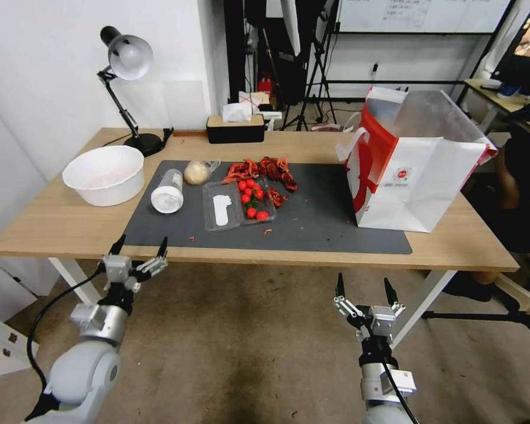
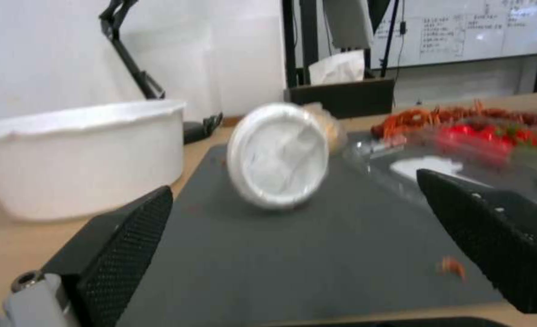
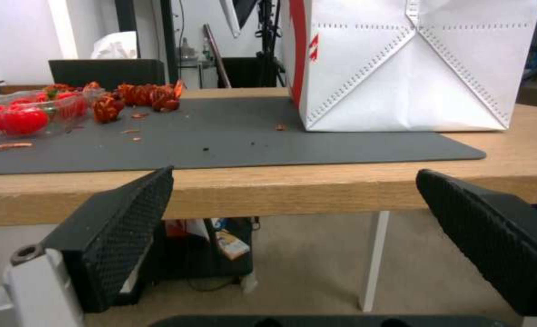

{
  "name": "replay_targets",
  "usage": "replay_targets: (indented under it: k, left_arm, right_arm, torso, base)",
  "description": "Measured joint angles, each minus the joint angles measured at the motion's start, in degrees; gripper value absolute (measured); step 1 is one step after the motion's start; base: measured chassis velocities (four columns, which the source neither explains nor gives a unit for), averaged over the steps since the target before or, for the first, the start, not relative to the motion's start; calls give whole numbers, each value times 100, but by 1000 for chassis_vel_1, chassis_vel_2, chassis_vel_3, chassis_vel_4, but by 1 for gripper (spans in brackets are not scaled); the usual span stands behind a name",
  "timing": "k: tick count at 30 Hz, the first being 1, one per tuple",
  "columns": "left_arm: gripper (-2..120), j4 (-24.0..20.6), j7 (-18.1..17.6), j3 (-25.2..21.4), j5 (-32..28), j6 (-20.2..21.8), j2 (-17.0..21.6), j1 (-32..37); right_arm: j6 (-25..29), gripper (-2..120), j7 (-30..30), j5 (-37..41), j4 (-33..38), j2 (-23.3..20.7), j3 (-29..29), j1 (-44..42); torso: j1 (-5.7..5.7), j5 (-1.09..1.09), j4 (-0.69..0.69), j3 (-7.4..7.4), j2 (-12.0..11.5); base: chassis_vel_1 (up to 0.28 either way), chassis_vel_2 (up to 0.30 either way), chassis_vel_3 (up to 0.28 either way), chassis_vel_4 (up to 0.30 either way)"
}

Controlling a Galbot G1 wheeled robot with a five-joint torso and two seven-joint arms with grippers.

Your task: Pick up the trash from the table and place it into the takeout bag.

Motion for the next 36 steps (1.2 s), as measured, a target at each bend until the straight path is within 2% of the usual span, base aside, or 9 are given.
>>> replay_targets:
  k: [8,15,20,27,36]
  left_arm:
    - [100,225,-245,491,-280,496,237,-889]
    - [100,531,-725,963,-500,1107,342,-1593]
    - [100,685,-776,1045,-505,1178,346,-1757]
    - [100,1148,-807,1100,-475,1217,378,-2112]
    - [100,1315,-803,1137,-471,1217,416,-2242]
  right_arm:
    - [-13,100,-4,-5,0,15,-6,9]
    - [-24,100,-5,-9,-1,30,4,14]
    - [-28,100,-5,-10,-9,27,8,19]
    - [-44,100,-5,-11,-17,36,11,37]
    - [-46,100,-4,-11,-33,39,11,44]
  torso:
    - [0,-1,-1,0,0]
    - [0,0,-1,0,0]
    - [1,-1,0,0,0]
    - [0,0,0,0,0]
    - [0,0,0,0,0]
  base:
    - [0,0,0,0]
    - [0,0,0,0]
    - [0,0,0,0]
    - [0,0,0,0]
    - [0,0,0,0]
